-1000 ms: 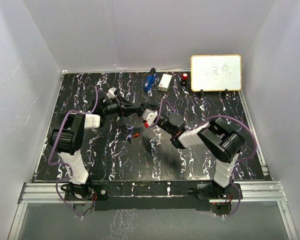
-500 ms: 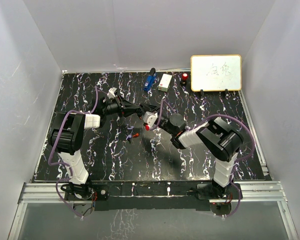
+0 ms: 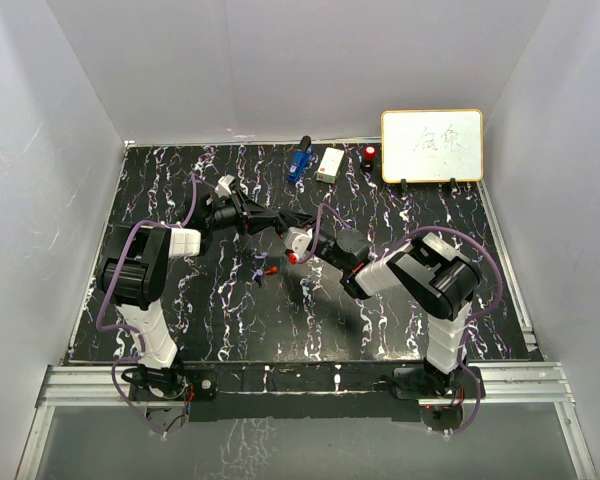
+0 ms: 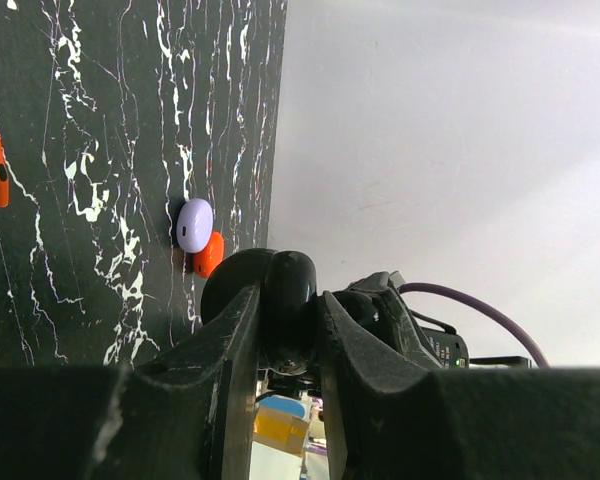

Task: Insert the wireless bluetooth earbuds into the charging case
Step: Place the earbud in the charging case.

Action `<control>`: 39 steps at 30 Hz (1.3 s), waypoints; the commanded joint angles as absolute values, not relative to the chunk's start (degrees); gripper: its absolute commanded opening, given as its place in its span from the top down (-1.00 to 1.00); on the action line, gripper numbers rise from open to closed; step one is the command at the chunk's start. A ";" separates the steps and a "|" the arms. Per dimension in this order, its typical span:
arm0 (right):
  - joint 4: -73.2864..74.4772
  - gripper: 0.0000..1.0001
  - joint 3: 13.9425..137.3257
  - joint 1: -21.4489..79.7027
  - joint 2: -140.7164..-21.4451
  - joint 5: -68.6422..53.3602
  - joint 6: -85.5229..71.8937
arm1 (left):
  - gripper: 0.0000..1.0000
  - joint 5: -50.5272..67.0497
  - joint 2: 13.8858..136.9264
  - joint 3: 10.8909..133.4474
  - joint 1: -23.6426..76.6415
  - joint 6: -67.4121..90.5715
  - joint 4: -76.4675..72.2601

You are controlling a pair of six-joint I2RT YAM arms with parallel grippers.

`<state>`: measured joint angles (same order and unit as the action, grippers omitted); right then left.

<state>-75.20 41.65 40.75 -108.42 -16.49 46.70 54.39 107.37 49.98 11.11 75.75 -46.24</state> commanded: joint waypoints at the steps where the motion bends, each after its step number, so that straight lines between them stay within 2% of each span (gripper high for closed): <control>1: -79.36 1.00 42.36 40.41 -108.95 -16.92 47.64 | 1.00 55.90 105.36 51.11 11.41 76.78 -46.67; 39: -76.32 1.00 41.40 40.30 -109.40 -17.02 51.38 | 1.00 55.90 105.71 52.02 11.42 77.77 -46.94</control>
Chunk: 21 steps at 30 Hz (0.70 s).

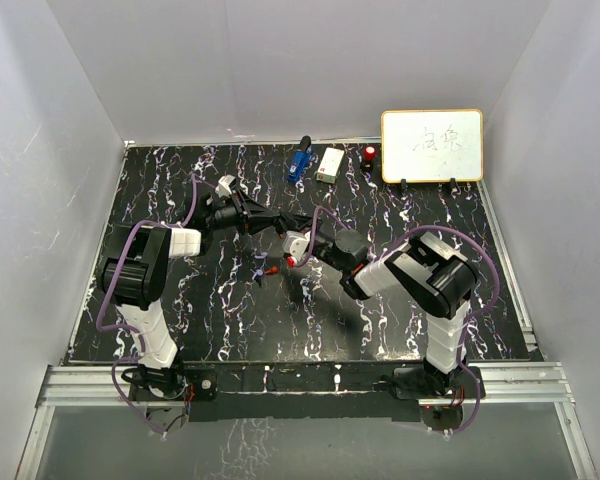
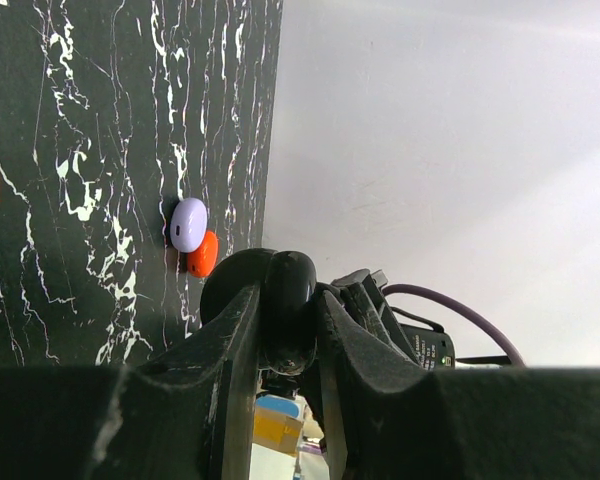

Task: Insert the wireless bluetooth earbuds into the charging case
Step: Place the earbud in the charging case.

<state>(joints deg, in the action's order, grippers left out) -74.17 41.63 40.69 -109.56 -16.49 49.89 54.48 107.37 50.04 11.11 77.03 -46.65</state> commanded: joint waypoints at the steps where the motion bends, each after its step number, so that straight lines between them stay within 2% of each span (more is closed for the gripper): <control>1: -76.17 1.00 41.33 40.29 -109.38 -17.05 51.74 | 1.00 55.90 105.77 52.18 11.41 77.76 -46.93; 20: -76.20 1.00 40.52 40.43 -109.12 -16.53 51.52 | 1.00 55.64 107.72 53.71 11.40 80.45 -49.83; 21: -76.20 0.93 40.52 40.39 -109.12 -16.46 51.26 | 1.00 55.59 107.74 53.70 11.42 80.49 -49.93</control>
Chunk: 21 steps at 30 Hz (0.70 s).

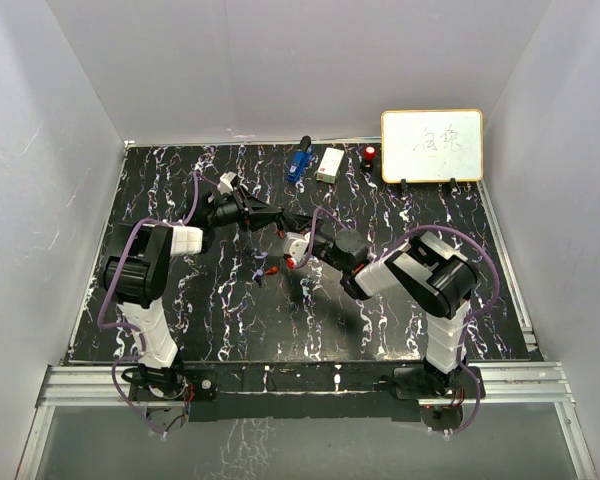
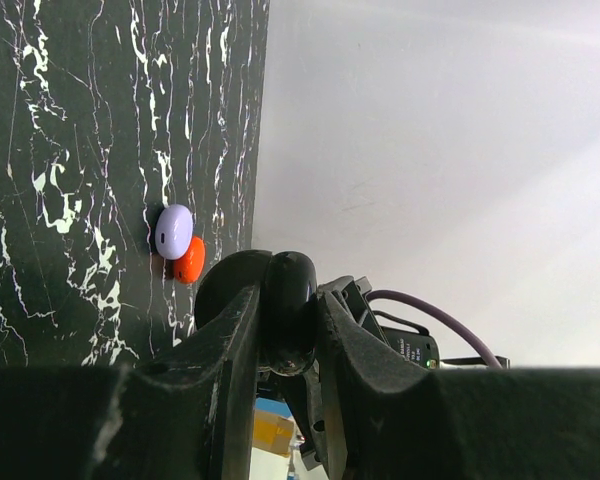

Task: Insert the wireless bluetooth earbuds into the charging case
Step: Place the earbud in the charging case.

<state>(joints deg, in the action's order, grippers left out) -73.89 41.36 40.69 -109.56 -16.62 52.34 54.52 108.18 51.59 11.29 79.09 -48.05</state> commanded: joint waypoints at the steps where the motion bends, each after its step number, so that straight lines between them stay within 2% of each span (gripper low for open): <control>1: -76.20 0.88 40.47 40.36 -109.06 -16.37 50.87 | 1.00 55.55 107.78 53.70 11.43 80.62 -50.07; 3: -76.35 0.84 40.40 40.42 -108.90 -16.14 50.50 | 1.00 55.55 107.90 53.79 11.43 80.79 -50.26; 12: -77.07 0.42 40.25 40.36 -108.32 -15.43 48.21 | 1.00 55.48 108.46 54.00 11.42 81.02 -50.70; 21: -79.69 0.34 39.99 40.38 -107.56 -14.28 45.70 | 1.00 55.55 108.98 53.81 11.38 80.82 -50.91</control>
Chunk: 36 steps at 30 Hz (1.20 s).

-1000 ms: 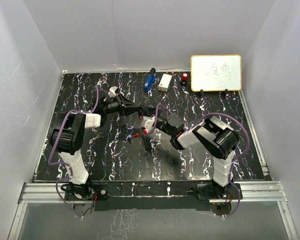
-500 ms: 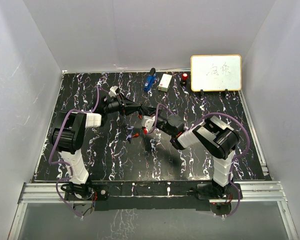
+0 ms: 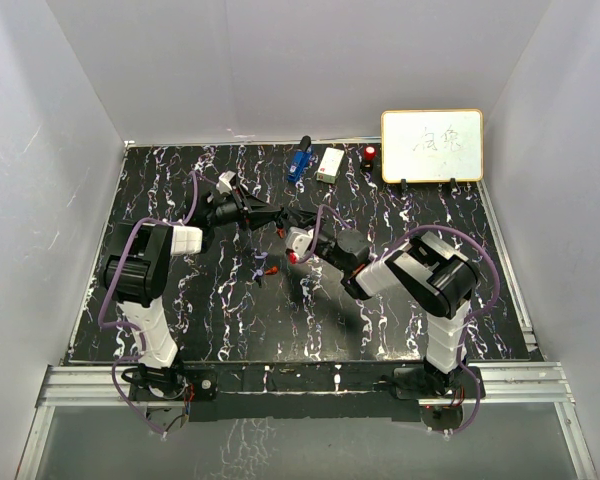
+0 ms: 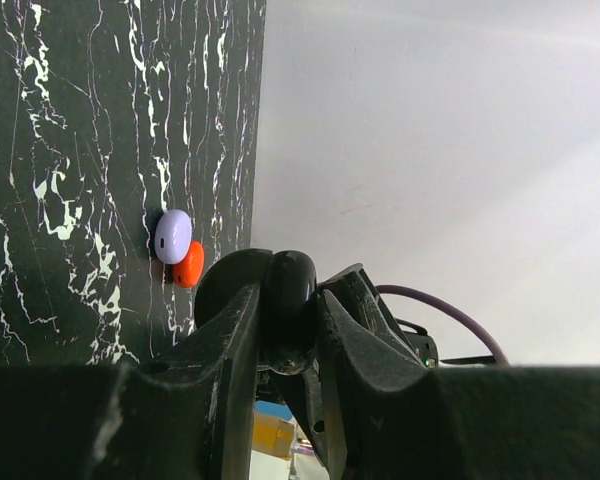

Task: Insert the wireless bluetooth earbuds into the charging case
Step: Place the earbud in the charging case.

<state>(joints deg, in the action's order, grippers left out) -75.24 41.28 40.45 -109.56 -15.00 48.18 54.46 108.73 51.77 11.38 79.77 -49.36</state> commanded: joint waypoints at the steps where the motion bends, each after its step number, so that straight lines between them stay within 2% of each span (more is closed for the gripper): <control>1: -79.59 0.34 40.03 40.36 -107.28 -14.40 45.63 | 1.00 55.55 109.05 53.75 11.42 80.93 -51.09; 10: -78.85 0.32 39.32 40.35 -105.15 -13.84 45.34 | 1.00 55.46 109.64 53.79 11.37 81.42 -51.95; 19: -77.81 0.31 37.52 40.27 -101.31 -8.27 45.33 | 1.00 55.52 109.83 53.88 11.38 81.71 -52.57; 22: -76.11 0.21 37.84 40.35 -100.12 -6.27 43.72 | 1.00 55.61 109.78 53.71 11.35 81.64 -52.73; 26: -65.67 -0.02 40.73 40.34 -95.52 -2.68 36.76 | 1.00 55.51 109.36 53.19 11.38 80.75 -53.17; 29: -57.75 -0.05 43.29 40.38 -92.50 0.15 29.01 | 1.00 54.93 108.74 52.77 11.41 78.93 -52.04; 33: -42.30 0.09 49.28 40.37 -89.57 4.68 15.79 | 1.00 54.20 108.31 52.06 11.40 77.64 -51.89; 36: -30.17 0.22 55.51 40.38 -89.75 3.05 9.87 | 1.00 53.83 107.93 51.95 11.41 76.28 -51.17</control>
